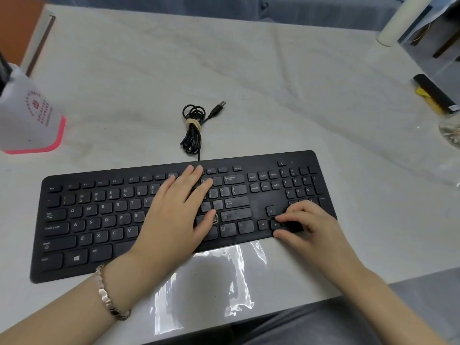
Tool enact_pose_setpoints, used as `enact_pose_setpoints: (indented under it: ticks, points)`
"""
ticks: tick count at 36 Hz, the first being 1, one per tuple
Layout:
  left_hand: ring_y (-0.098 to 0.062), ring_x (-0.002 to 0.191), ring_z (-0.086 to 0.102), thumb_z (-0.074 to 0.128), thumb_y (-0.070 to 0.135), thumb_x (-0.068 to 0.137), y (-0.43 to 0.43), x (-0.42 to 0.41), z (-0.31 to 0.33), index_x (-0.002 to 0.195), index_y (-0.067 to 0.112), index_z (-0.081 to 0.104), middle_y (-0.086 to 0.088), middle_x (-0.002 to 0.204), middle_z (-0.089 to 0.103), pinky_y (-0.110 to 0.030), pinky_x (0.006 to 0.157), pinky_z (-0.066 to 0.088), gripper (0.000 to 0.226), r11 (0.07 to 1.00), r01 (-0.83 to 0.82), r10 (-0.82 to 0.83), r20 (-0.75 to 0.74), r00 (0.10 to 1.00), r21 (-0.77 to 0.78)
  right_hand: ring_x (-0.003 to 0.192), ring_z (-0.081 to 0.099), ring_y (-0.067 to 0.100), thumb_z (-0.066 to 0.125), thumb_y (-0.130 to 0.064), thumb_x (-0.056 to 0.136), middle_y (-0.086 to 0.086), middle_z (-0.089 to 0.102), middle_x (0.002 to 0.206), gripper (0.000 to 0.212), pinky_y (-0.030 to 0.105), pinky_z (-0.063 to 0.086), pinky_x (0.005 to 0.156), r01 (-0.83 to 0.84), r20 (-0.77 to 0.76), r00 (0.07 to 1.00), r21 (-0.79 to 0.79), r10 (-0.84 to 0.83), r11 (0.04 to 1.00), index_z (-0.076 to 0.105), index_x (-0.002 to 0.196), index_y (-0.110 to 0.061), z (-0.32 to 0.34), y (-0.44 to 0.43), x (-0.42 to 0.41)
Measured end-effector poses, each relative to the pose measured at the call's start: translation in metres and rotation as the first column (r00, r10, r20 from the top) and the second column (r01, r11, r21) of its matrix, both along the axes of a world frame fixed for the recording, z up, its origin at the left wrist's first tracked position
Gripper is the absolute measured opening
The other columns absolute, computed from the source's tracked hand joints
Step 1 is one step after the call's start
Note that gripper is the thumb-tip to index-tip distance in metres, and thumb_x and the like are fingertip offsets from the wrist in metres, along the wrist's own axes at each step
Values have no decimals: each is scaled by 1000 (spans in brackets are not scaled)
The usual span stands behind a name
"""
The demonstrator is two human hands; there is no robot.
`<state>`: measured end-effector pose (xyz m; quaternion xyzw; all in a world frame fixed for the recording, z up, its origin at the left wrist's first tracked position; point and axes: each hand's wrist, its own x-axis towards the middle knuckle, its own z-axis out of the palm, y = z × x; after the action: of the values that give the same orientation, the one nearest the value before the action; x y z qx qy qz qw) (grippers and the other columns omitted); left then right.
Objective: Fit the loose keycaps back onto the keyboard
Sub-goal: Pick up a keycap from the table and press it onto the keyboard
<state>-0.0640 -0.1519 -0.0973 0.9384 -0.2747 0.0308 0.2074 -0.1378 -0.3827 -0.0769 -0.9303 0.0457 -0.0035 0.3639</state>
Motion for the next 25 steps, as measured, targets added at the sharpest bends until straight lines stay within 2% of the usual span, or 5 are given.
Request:
enact_pose_setpoints:
  ticks: [5,12,15,18,25]
  points:
    - [-24,129,37,41,36,84,0,0,-1,124,7,54,-14,135,49,-39,109,21,50,1000,2,-2,2,1000,-5,74,49,-12,79,-7,63,-12,54,78,22,1,34,68,13,-5,1000,24,-13,1000,69,78,-20,3,1,3]
    - [-23,130,34,41,36,84,0,0,-2,124,8,53,-13,136,48,-39,109,21,51,1000,0,0,-4,1000,-15,74,47,-15,78,-11,66,-9,55,79,38,1,33,68,-38,-37,999,-24,37,999,55,70,-40,9,0,10]
    - [-23,130,36,40,36,84,0,0,-1,125,8,53,-13,136,48,-39,109,21,51,1000,-1,0,-6,1000,-17,75,46,-16,75,-15,69,-7,57,84,26,0,32,68,-82,-109,991,-56,75,995,58,73,-35,12,-1,13]
    - [-24,130,36,40,36,84,0,0,-1,125,8,53,-13,136,48,-39,109,21,51,1000,-3,3,-10,1000,-15,79,48,-5,72,-21,74,-10,54,88,12,4,34,68,-122,-162,982,-125,101,985,66,85,-24,14,-2,16]
    - [-24,130,37,41,36,84,1,0,-1,125,8,53,-14,136,48,-40,108,22,50,1000,2,-2,-2,1000,-18,87,43,5,67,-23,79,-10,50,92,19,7,33,69,-193,-126,979,-291,162,937,65,97,-17,18,-2,18]
